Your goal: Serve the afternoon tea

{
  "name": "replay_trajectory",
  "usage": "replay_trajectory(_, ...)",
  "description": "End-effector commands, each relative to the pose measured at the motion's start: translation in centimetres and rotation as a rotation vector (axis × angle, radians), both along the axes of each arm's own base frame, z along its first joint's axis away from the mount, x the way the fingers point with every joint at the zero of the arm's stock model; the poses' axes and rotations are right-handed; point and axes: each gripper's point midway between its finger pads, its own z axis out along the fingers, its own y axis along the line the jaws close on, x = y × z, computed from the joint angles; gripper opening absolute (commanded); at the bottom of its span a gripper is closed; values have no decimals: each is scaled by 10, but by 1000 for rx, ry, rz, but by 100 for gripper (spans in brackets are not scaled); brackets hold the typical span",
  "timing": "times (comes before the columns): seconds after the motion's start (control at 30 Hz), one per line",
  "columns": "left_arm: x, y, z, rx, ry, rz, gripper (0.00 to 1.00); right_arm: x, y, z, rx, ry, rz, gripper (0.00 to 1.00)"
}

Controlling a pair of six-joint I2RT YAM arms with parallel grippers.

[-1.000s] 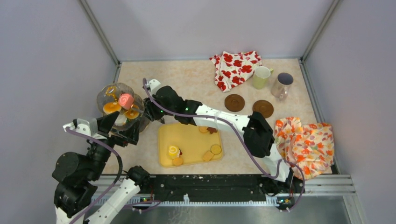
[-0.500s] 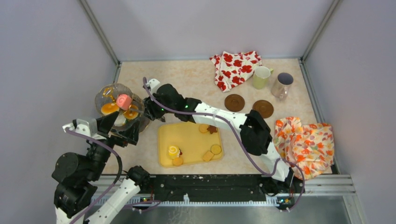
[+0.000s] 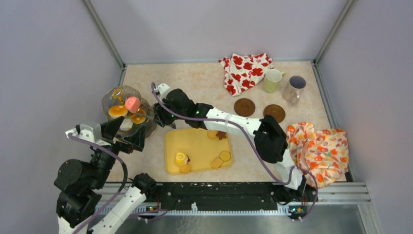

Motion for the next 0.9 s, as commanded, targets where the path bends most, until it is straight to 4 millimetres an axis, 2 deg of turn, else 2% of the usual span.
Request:
replay_trajectory(0.0,4,-2,5,-16,-17,4,99,-1,-14,69,111,-91,-13,41)
replay_trajectory(0.23,6,-4,4,-20,-15,-3,99,-4,-37,72,92,-117,-41,41)
replay_trajectory(0.4,9,-5,0,-10,-5,3,99,-10,-59,65,40,-112,-61,41)
replay_trajectory(0.6,13,-7,-7,-8,4,3,99,-19,-98,58,-14,-109,-116,41)
replay_trajectory(0.87,25,-21,-28,-9,41,-25,99,-46,-157,40,-48,-42,-174,41)
